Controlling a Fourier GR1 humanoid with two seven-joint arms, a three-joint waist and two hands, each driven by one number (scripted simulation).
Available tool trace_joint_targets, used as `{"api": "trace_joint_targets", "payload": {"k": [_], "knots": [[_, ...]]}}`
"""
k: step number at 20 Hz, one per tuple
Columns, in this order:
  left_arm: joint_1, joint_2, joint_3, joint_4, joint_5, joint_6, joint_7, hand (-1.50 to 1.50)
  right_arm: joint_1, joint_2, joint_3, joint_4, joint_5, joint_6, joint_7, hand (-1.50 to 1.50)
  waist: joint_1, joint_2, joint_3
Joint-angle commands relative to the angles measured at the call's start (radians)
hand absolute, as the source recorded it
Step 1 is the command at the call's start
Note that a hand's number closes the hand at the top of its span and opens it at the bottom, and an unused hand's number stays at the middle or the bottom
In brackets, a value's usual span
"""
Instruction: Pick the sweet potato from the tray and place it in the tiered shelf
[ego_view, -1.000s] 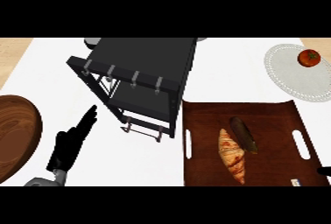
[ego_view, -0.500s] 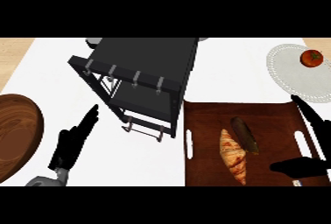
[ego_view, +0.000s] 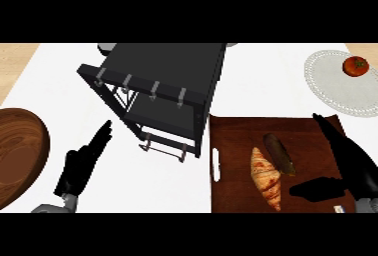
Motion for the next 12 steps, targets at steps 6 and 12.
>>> {"api": "trace_joint_targets", "payload": {"k": [6, 12], "knots": [[0.034, -0.021, 0.059, -0.092, -0.034, -0.048, 0.066, 0.0, 0.036, 0.043, -0.055, 0.057, 0.131, 0.022, -0.052, -1.5, -0.001, -0.001, 0.0], [0.048, -0.051, 0.095, -0.01, -0.074, -0.098, -0.015, 0.0, -0.024, 0.112, -0.06, 0.186, 0.211, 0.011, -0.112, -1.5, 0.0, 0.0, 0.0]]}}
